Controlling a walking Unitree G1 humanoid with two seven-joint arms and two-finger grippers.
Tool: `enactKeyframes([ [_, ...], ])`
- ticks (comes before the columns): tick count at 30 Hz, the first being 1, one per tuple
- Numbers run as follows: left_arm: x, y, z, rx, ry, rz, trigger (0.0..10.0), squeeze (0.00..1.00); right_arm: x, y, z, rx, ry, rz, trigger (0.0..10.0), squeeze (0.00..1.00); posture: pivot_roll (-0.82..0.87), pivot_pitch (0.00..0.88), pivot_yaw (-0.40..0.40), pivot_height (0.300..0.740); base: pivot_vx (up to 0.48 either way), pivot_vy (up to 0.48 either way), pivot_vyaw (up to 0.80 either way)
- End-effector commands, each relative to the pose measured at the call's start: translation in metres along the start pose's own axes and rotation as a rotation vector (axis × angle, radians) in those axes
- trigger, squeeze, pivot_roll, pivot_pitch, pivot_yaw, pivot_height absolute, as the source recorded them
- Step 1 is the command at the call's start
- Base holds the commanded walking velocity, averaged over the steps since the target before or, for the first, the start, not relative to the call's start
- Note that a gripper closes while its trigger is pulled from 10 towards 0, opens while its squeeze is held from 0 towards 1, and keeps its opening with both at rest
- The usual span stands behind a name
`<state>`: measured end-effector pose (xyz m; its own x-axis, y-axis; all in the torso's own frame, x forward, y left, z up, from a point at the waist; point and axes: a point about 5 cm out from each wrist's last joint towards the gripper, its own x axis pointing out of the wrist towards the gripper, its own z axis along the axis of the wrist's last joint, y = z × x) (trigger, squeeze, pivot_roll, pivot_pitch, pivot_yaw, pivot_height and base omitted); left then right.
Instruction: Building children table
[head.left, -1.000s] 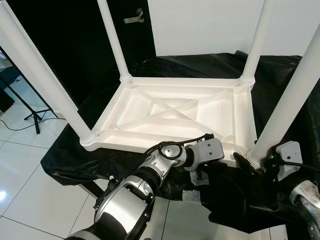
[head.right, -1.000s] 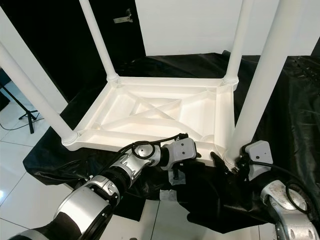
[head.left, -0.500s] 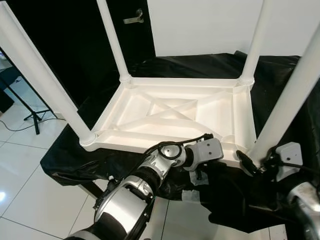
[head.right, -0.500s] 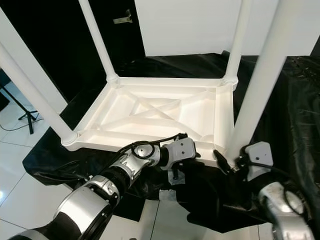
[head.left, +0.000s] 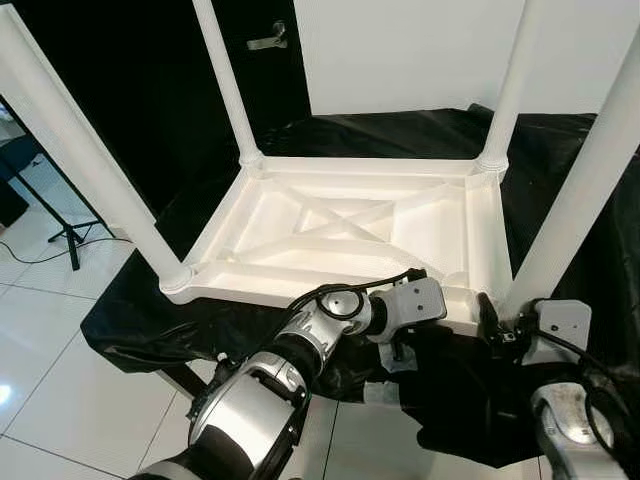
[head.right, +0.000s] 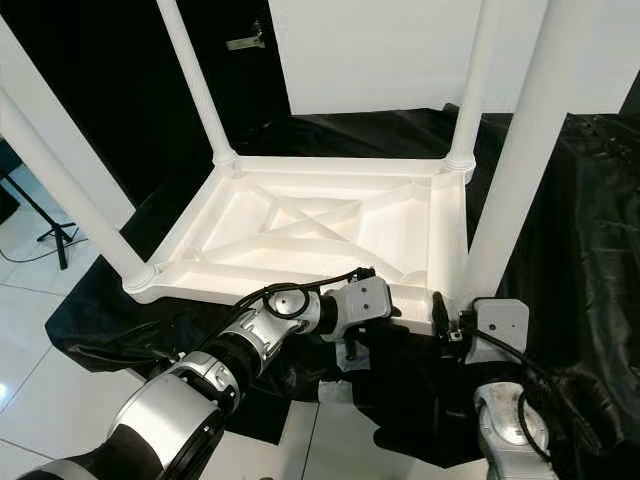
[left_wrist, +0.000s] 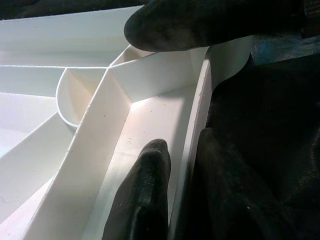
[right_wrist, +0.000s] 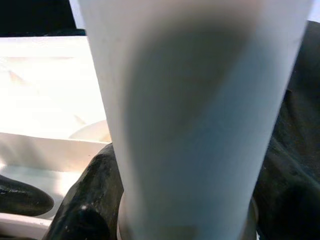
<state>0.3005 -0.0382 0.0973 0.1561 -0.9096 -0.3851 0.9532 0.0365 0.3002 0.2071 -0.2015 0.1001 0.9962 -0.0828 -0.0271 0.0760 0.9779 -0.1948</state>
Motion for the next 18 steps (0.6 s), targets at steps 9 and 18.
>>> enactKeyframes([
  [9, 0.006, -0.013, -0.019, -0.072, 0.073, 0.061, 10.0, 0.0, 0.005, 0.009, -0.013, -0.011, 0.057, 0.17, 10.0, 0.73, -0.01, 0.0, 0.105, 0.74, 0.0, 0.0, 0.0],
  [18, 0.006, -0.012, -0.018, -0.072, 0.072, 0.068, 10.0, 0.0, 0.015, -0.007, -0.012, -0.126, 0.101, 0.459, 10.0, 0.0, -0.01, 0.0, 0.098, 0.74, 0.0, 0.0, 0.0],
])
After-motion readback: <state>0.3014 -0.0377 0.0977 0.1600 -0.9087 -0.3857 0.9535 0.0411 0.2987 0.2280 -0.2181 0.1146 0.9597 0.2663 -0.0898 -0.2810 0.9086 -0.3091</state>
